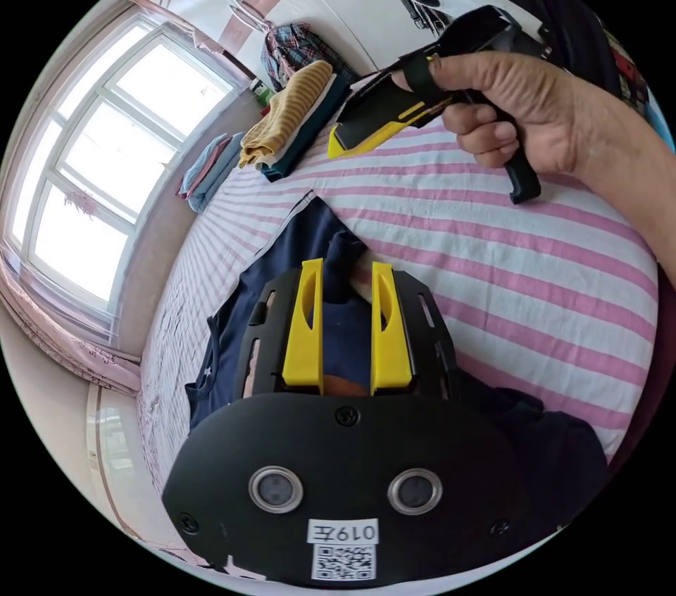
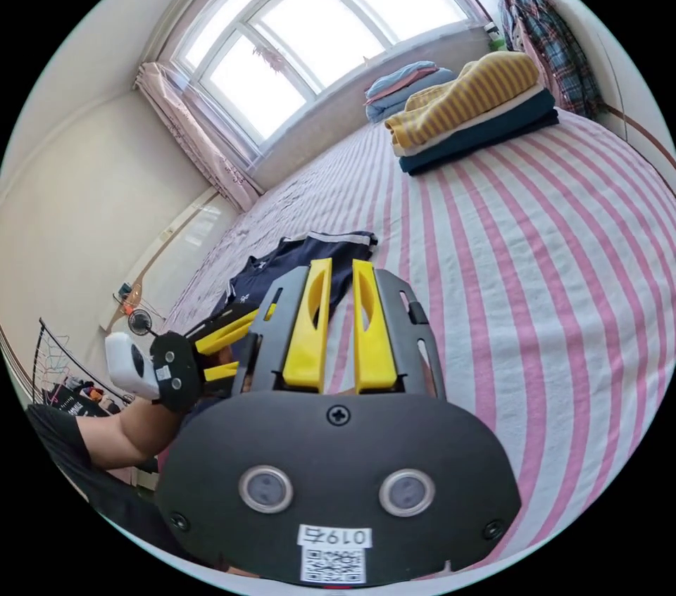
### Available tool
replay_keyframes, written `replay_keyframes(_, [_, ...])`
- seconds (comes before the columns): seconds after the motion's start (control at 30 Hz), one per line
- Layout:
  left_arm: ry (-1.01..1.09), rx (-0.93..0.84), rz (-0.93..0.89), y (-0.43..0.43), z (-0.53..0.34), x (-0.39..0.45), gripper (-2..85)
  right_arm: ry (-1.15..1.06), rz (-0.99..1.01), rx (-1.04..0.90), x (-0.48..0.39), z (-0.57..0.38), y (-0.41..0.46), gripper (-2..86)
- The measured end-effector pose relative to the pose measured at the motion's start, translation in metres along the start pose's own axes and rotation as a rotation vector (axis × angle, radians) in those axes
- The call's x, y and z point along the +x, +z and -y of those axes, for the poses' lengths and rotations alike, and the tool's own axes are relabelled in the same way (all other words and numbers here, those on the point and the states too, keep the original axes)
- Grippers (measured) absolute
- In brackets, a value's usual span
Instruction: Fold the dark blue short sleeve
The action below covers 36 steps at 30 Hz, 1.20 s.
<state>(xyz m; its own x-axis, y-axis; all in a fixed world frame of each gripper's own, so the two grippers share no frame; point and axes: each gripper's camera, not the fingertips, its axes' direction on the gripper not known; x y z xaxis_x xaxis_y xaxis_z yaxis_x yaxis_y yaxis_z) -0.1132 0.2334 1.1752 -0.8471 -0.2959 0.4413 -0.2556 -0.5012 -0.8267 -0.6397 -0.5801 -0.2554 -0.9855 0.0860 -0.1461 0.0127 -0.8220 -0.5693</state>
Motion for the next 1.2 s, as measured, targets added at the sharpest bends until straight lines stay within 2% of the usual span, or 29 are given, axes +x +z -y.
replay_keyframes(0.1, [0.002,0.015,0.025,0.004,0.020,0.024,5.4,-0.010,-0.022,-0.110,0.034,0.048,0.027,8.3])
replay_keyframes(0.33, [0.052,0.012,0.065,0.017,0.065,0.074,1.5,0.151,0.107,-0.246,0.139,0.134,0.076,7.3])
replay_keyframes(0.53, [0.086,0.052,0.077,0.015,0.090,0.101,1.1,0.229,0.225,-0.235,0.204,0.179,0.082,6.8])
replay_keyframes(0.87, [0.086,0.059,0.076,0.027,0.111,0.113,1.9,0.125,0.292,-0.458,0.252,0.266,0.116,9.2])
replay_keyframes(0.93, [0.064,0.089,0.027,0.024,0.108,0.107,2.4,0.107,0.306,-0.510,0.262,0.283,0.120,9.0])
replay_keyframes(1.03, [0.077,0.096,-0.040,0.031,0.109,0.107,3.7,0.099,0.281,-0.540,0.268,0.300,0.129,8.9])
replay_keyframes(1.2, [0.117,0.082,-0.023,0.042,0.109,0.110,6.7,0.120,0.332,-0.536,0.284,0.323,0.132,8.3])
